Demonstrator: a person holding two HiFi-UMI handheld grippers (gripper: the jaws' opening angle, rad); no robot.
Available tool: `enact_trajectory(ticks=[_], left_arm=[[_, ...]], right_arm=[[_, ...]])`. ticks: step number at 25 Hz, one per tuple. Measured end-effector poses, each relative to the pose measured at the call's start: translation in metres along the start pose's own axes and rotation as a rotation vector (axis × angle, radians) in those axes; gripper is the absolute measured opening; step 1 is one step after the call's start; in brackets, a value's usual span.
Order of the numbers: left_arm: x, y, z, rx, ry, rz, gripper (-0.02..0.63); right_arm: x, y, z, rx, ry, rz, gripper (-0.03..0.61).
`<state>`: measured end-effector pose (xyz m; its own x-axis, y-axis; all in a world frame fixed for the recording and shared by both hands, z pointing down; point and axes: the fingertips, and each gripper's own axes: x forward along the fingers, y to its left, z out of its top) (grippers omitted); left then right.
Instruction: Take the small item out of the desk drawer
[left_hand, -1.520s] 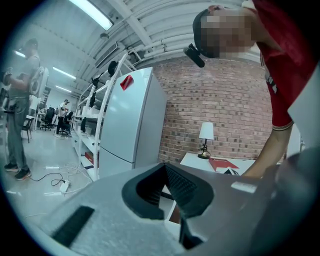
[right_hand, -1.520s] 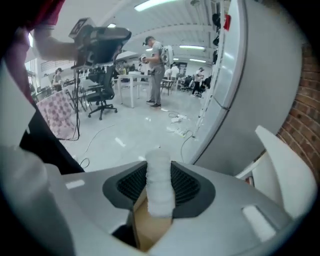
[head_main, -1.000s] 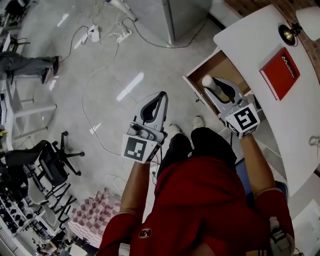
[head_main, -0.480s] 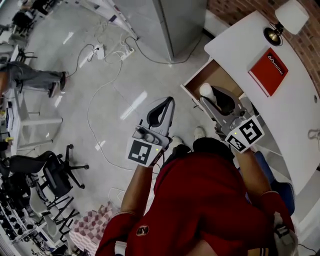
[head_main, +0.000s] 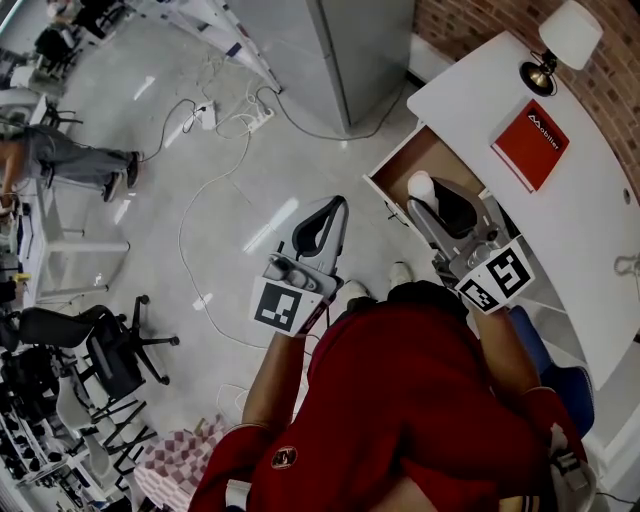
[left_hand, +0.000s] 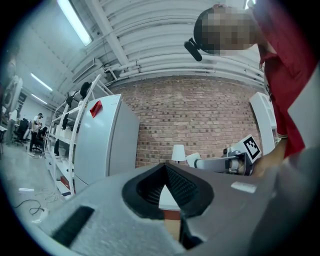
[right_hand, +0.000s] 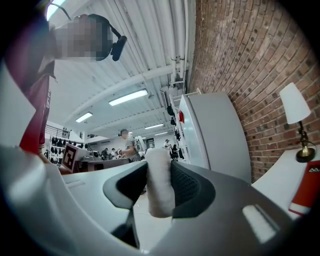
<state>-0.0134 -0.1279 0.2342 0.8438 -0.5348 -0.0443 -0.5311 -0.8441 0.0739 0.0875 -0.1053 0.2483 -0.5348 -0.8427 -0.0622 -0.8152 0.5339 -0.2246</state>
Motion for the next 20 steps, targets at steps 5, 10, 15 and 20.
enact_trajectory(ticks=[5, 10, 15, 20], left_arm=[[-0.005, -0.005, 0.001, -0.001, 0.003, -0.015, 0.003], [-0.005, -0.008, 0.0, 0.001, 0.004, -0.018, 0.003], [-0.011, 0.001, -0.001, -0.006, 0.001, 0.0, 0.003], [-0.017, 0.011, -0.005, -0.018, 0.002, 0.022, 0.004]], right_arm=[[-0.005, 0.008, 0.002, -0.003, -0.005, -0.006, 0.153], [-0.011, 0.009, 0.004, -0.002, -0.011, -0.005, 0.153], [-0.009, 0.01, 0.001, -0.001, -0.01, -0.006, 0.153], [-0.008, 0.009, -0.004, 0.007, -0.007, -0.019, 0.152]])
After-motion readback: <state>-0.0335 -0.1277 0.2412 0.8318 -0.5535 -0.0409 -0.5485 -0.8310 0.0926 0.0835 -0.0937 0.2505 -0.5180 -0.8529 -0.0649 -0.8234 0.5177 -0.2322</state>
